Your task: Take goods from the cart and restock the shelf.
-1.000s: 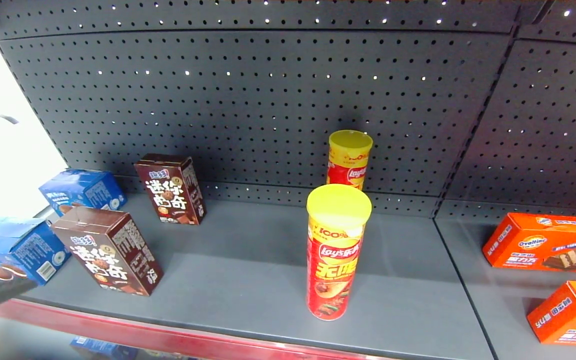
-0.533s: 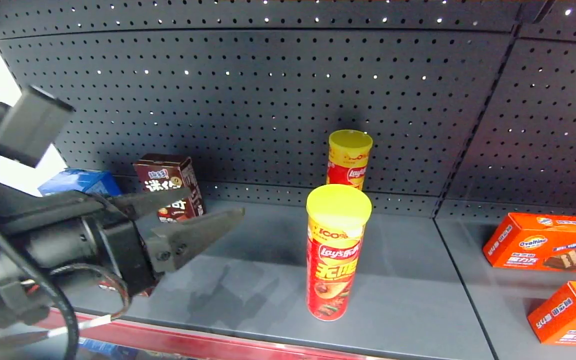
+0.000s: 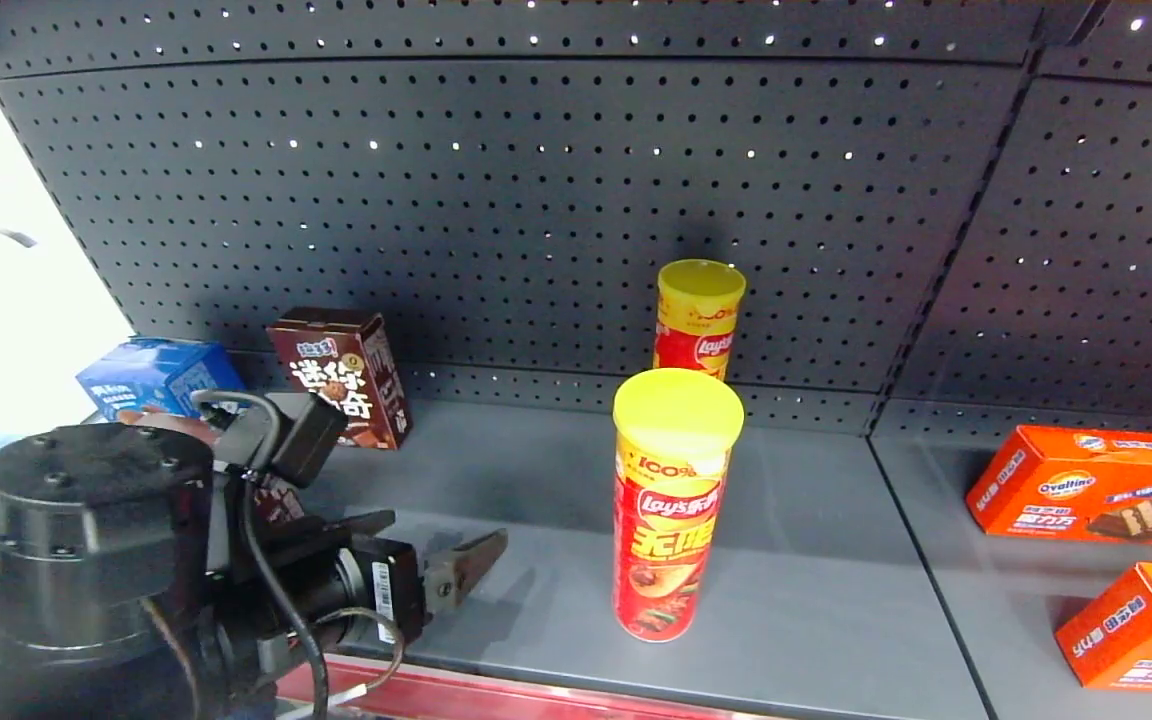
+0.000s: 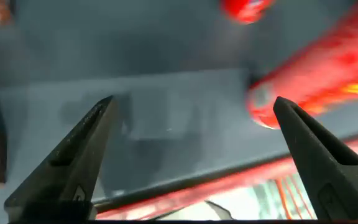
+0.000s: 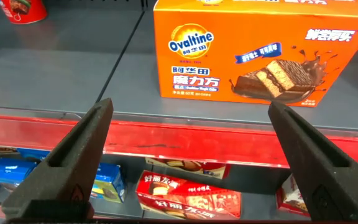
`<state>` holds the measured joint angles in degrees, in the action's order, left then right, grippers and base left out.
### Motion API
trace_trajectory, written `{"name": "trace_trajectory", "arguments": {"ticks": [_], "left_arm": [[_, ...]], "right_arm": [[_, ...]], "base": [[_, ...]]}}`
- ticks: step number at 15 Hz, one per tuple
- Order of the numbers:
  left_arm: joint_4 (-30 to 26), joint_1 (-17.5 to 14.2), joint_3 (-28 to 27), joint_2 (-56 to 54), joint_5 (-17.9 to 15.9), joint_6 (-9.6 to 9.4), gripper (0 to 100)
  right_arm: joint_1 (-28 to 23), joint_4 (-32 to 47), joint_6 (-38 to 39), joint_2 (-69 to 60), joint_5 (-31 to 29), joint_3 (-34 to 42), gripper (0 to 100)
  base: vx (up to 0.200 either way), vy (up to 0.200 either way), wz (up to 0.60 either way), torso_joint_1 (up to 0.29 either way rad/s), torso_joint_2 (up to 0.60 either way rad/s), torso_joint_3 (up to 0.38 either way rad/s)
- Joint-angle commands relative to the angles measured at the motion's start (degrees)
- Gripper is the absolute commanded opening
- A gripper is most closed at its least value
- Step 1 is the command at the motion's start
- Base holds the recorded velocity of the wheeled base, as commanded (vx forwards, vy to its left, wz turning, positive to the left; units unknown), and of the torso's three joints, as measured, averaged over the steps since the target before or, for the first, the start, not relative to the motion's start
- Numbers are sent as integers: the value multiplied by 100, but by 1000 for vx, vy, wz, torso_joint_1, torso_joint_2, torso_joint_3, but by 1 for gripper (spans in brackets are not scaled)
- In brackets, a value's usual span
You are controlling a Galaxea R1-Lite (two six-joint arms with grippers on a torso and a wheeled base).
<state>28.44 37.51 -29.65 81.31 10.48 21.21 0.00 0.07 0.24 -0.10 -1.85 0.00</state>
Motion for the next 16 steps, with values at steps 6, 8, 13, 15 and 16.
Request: {"name": "trace_trajectory", "arguments": {"ticks": [6,8,13,15,16], "left_arm": [[153,46,-147,948,498,15,100],[171,151,-278,1115,542,15,100],[566,512,-516,1405,525,6,100],[557,547,-542,1449,525,6,100],[566,547,-604,1475,516,6,100]], "right_arm": [[0,1,2,10,1,0,100],[0,1,2,10,1,0,100],[0,1,2,10,1,0,100],[0,1,2,10,1,0,100],[0,1,2,10,1,0,100]], "base": [[0,0,0,0,0,0],[0,0,0,0,0,0],[0,0,0,0,0,0],[0,0,0,0,0,0],[0,0,0,0,0,0]]}}
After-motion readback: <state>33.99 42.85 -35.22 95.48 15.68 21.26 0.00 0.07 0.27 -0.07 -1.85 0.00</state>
